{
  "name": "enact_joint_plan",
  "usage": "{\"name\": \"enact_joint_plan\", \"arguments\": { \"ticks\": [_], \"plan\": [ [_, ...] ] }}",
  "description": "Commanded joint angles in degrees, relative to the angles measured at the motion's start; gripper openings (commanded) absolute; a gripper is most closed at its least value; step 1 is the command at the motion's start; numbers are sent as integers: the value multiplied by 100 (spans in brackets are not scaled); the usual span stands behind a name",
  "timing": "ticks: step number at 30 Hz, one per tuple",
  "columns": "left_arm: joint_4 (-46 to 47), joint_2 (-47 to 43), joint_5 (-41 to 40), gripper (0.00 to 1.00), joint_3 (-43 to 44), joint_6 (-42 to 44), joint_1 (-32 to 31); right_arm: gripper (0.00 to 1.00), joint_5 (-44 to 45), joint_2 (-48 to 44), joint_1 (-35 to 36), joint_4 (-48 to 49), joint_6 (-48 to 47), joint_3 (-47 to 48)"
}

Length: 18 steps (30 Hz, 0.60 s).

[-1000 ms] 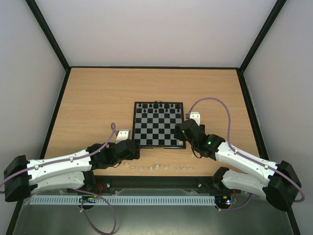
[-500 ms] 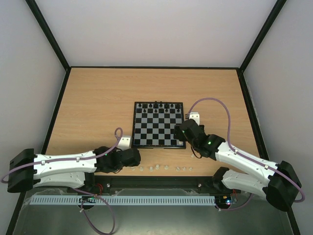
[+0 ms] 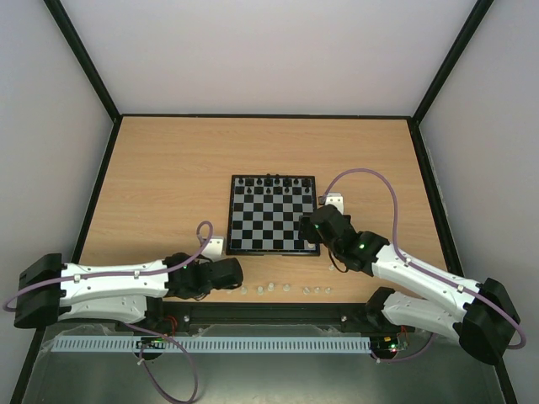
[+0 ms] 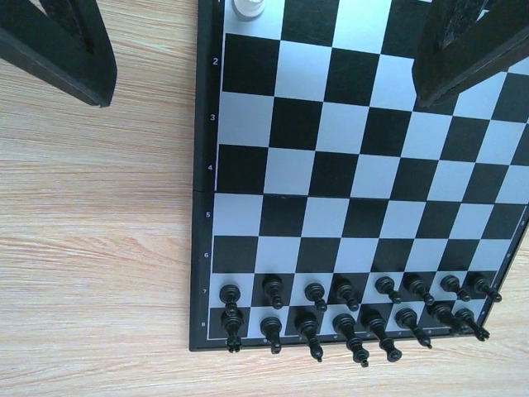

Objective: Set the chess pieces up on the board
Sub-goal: Pick up the chess piece at the center of the board.

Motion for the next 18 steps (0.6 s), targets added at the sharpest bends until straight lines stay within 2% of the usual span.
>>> {"name": "enact_joint_plan", "arguments": {
  "ticks": [1, 18],
  "plan": [
    [-223, 42, 98, 32, -110, -136, -86, 99, -8, -79, 23, -4, -31, -61],
    [-151, 199, 352, 28, -396, -356, -260, 99, -31, -28, 20, 23, -38, -66]
  ]
}}
